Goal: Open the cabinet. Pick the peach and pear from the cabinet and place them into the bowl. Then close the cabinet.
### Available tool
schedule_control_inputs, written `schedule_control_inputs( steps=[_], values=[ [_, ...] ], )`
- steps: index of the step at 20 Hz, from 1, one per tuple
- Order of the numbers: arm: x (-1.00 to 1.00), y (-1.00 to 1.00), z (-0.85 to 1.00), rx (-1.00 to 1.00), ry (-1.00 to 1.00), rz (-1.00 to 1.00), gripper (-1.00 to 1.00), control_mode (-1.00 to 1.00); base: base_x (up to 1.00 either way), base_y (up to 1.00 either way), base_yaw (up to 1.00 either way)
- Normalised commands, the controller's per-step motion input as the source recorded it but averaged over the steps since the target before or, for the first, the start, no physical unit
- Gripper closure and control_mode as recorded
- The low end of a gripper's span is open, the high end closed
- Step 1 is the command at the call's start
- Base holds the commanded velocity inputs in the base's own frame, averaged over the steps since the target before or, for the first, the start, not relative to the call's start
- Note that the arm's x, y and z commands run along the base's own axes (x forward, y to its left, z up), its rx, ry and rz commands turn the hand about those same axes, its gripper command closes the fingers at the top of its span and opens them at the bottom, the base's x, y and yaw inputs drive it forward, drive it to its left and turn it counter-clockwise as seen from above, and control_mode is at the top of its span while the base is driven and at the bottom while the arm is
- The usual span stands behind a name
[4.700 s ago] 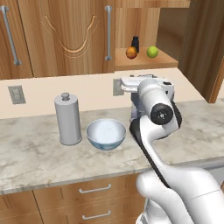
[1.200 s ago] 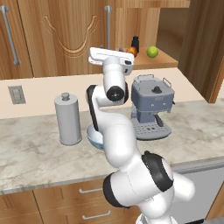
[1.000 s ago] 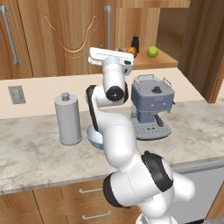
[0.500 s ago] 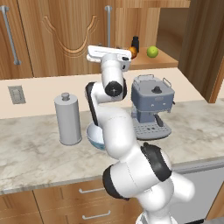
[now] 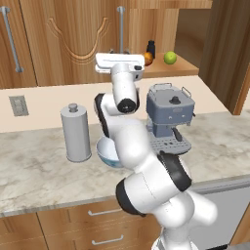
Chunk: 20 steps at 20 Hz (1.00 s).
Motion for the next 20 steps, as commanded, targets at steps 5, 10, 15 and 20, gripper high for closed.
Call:
schedule_control_inputs(
  steps=[5,10,15,20],
  values=[
    [0.00,0.00,0.00,0.00,0.00,0.00,1.00,-1.00,0.00,0.00,0.00],
    [-0.04,0.00,0.04,0.00,0.00,-0.01,1.00,-1.00,0.00,0.00,0.00],
    [-0.13,0.00,0.04,0.00,0.00,0.00,1.00,-1.00,0.00,0.00,0.00],
    [-0.71,0.19,0.21,0.02,0.03,-0.01,1.00,-1.00,0.00,0.00,0.00]
  ],
)
